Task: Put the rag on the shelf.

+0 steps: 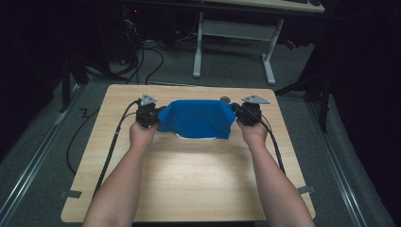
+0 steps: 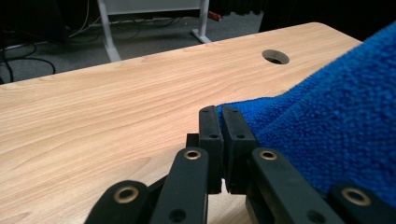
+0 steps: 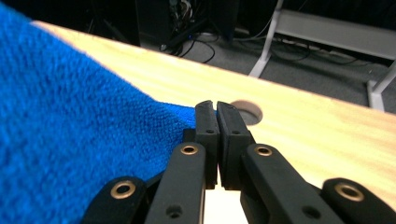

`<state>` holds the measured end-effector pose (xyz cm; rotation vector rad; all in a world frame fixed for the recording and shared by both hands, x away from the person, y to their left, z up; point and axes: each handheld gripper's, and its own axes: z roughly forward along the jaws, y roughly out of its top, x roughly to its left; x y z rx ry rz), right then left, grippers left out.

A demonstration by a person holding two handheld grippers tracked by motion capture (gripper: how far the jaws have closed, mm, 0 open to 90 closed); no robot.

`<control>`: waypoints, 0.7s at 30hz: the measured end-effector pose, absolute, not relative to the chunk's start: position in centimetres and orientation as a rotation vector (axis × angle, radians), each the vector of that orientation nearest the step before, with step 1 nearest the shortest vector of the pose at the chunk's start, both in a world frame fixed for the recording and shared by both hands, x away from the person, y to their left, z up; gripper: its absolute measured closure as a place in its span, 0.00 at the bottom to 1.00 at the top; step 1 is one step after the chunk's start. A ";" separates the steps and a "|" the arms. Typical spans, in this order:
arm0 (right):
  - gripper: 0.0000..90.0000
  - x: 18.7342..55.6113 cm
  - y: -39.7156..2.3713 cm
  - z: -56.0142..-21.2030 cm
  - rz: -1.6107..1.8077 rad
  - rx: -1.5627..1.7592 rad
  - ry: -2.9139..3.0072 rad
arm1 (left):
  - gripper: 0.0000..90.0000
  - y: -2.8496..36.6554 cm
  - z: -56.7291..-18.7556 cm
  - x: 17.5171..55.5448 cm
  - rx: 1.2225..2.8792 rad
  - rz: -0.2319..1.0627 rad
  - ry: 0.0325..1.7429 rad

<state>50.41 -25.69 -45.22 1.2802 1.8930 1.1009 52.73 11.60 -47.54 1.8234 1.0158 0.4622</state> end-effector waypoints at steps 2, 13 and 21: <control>0.99 50.3 -25.5 -45.5 1.099 1.282 1.903 | 0.98 11.7 -47.8 52.6 1.817 0.452 1.025; 0.99 50.2 -24.4 -46.8 1.086 1.273 1.950 | 0.98 11.6 -48.7 52.0 1.840 0.430 1.032; 0.99 50.1 -24.7 -48.0 1.085 1.316 1.957 | 0.98 11.5 -49.8 51.9 1.862 0.404 1.051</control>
